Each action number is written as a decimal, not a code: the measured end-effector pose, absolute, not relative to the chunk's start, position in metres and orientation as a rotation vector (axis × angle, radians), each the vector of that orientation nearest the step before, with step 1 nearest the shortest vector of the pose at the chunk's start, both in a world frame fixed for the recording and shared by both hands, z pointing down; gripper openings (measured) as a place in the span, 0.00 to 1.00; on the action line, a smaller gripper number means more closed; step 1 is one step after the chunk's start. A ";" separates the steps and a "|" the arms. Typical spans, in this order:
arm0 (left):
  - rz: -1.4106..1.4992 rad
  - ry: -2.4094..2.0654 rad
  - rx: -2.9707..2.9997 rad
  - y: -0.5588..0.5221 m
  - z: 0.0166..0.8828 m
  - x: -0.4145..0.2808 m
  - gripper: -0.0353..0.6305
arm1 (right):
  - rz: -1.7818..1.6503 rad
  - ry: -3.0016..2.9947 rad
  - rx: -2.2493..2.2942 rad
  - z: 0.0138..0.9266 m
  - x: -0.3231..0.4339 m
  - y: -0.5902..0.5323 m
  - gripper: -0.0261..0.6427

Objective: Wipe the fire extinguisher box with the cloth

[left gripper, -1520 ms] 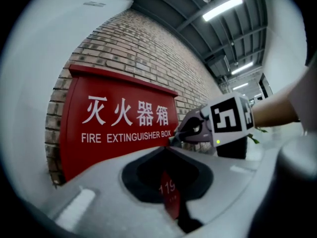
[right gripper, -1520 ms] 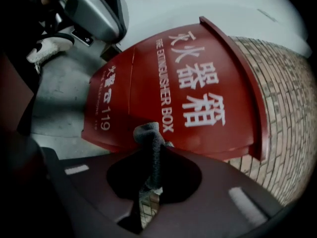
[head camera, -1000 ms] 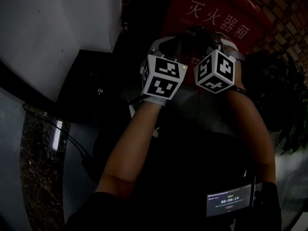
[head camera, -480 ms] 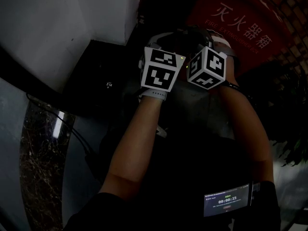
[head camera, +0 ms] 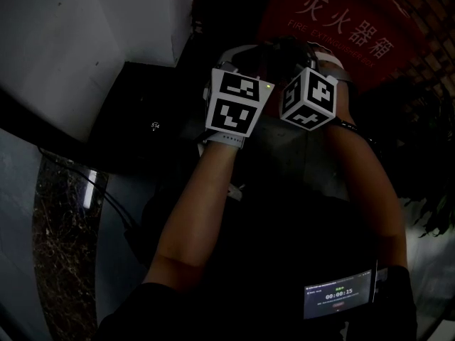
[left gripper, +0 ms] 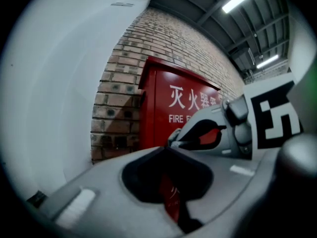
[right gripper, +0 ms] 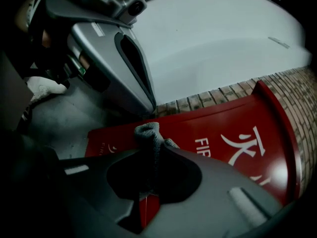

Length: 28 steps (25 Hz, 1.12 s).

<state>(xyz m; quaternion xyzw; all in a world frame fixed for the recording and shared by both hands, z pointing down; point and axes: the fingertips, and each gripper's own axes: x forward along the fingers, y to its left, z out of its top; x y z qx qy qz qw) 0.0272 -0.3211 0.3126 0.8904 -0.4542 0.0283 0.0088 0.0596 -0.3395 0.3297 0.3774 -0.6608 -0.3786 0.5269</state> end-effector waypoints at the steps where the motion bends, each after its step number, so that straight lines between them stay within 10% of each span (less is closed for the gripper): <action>1: 0.084 -1.412 2.790 -0.319 0.311 0.032 0.06 | -0.899 -1.575 0.907 0.330 0.066 -0.338 0.08; 28: 0.134 -0.976 3.043 -0.236 0.317 0.196 0.06 | -0.694 -1.418 1.064 0.343 0.252 -0.302 0.08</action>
